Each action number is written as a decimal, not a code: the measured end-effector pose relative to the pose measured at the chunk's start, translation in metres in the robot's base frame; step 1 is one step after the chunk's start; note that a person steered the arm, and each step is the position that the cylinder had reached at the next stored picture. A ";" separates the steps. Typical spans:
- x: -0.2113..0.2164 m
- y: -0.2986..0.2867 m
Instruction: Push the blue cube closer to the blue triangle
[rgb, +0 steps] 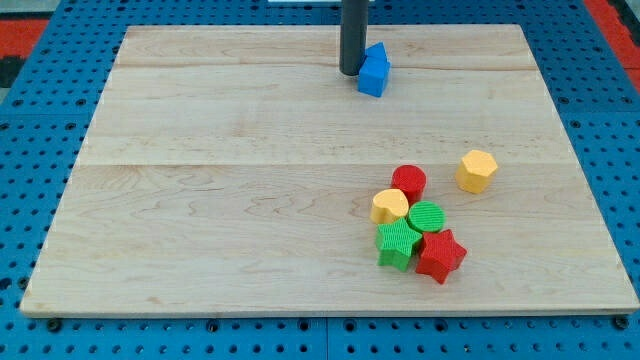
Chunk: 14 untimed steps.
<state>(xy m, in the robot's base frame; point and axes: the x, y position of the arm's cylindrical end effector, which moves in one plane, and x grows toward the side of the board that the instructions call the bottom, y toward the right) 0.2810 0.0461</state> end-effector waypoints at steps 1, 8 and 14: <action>-0.022 0.041; 0.019 -0.035; 0.026 0.014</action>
<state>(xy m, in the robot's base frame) 0.3074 0.0596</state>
